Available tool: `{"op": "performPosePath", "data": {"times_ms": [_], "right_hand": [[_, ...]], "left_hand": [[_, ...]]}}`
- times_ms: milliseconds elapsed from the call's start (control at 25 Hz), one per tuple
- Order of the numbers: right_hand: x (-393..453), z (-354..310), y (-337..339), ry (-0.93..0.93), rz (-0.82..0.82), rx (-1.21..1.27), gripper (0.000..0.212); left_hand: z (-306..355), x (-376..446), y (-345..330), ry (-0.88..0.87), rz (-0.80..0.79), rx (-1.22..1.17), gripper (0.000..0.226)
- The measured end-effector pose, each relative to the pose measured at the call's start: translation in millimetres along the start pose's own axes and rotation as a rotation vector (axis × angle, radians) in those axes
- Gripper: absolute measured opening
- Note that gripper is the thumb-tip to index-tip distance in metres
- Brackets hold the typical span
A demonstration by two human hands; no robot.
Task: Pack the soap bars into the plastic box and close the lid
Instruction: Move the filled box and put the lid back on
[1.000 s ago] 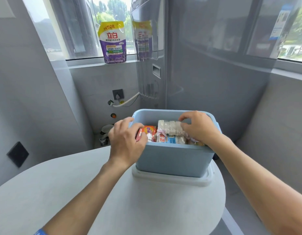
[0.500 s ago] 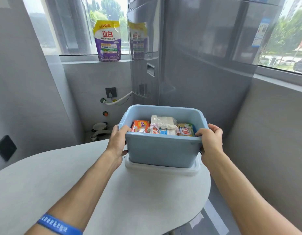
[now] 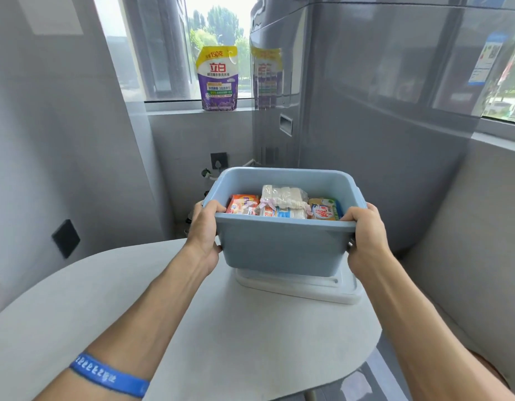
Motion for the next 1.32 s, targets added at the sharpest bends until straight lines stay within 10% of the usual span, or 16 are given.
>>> {"op": "performPosePath", "data": {"times_ms": [600, 760, 840, 1040, 1320], "right_hand": [[-68, 86, -162, -0.055, -0.384, -0.329, 0.041], [-64, 86, -164, -0.045, -0.432, -0.389, 0.031], [-61, 84, -163, -0.031, -0.463, -0.442, 0.029], [-34, 81, -116, -0.056, -0.292, -0.459, 0.047], [-16, 126, -72, 0.351, -0.67, -1.729, 0.076]], "left_hand": [[-5, -63, 213, 0.104, 0.231, 0.134, 0.037], [67, -75, 207, -0.466, 0.441, 0.933, 0.055], [87, -93, 150, -0.81, 0.275, 1.054, 0.045], [27, -91, 22, -0.856, -0.22, 1.535, 0.041], [29, -76, 2, -0.934, -0.176, 1.544, 0.029]]}}
Point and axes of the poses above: each hand's wrist, its own x-axis towards the middle knuckle, its own y-axis out of the back of the hand, z = x × y, the point moved 10 cm from there along x, towards the middle knuckle, and after that the axes turned 1 degree about -z, right-handed, at the moved point
